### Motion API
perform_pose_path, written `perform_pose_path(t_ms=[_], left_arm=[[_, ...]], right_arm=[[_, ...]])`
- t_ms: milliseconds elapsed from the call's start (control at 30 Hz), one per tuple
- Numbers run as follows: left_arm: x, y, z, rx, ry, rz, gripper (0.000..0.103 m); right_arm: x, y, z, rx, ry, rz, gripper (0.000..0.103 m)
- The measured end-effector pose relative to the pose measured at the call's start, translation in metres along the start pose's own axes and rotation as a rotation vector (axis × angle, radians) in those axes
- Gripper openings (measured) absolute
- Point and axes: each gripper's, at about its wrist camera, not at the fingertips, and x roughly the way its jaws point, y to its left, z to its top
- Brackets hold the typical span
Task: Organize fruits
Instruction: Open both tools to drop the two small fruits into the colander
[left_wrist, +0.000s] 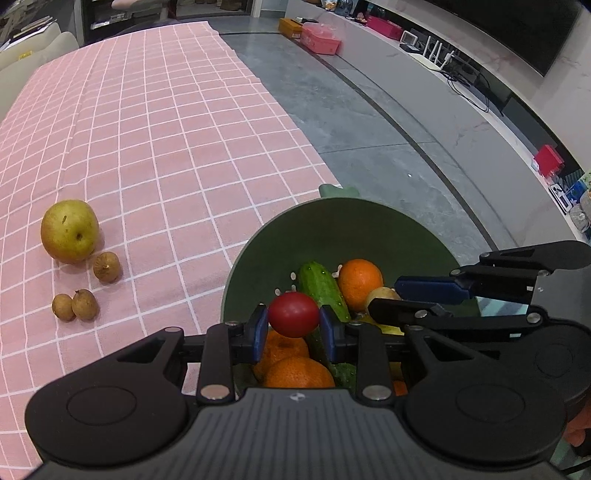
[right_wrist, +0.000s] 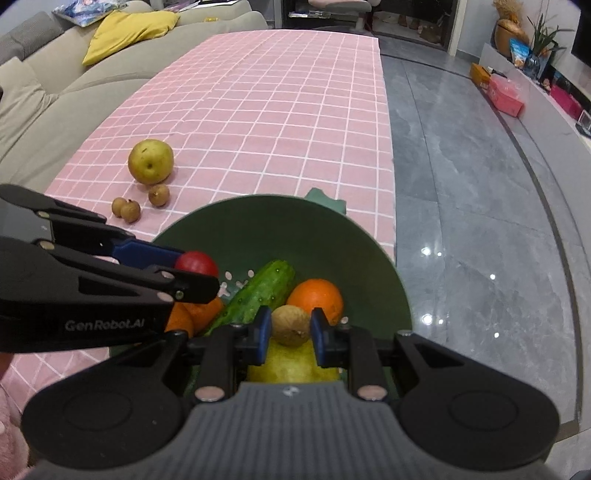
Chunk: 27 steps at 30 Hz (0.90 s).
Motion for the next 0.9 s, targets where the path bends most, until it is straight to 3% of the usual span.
perform_pose_path(t_ms=[367, 767, 900], left_arm=[[0.007, 0.007, -0.001, -0.041, 0.022, -0.008, 0.034], [0.003, 0.007, -0.005, -0.05, 0.029, -0.036, 0.047], [-0.004, 0.004, -0.006, -0.034, 0.013, -0.017, 0.055]], right_arm=[[0.011, -0.006, 0.005, 0.052, 0.009, 0.026, 0.019], [0.005, -0.009, 0.004, 0.091, 0.0, 0.004, 0.021], [-0.002, -0.01, 0.003, 0.108, -0.017, -0.012, 0.03]])
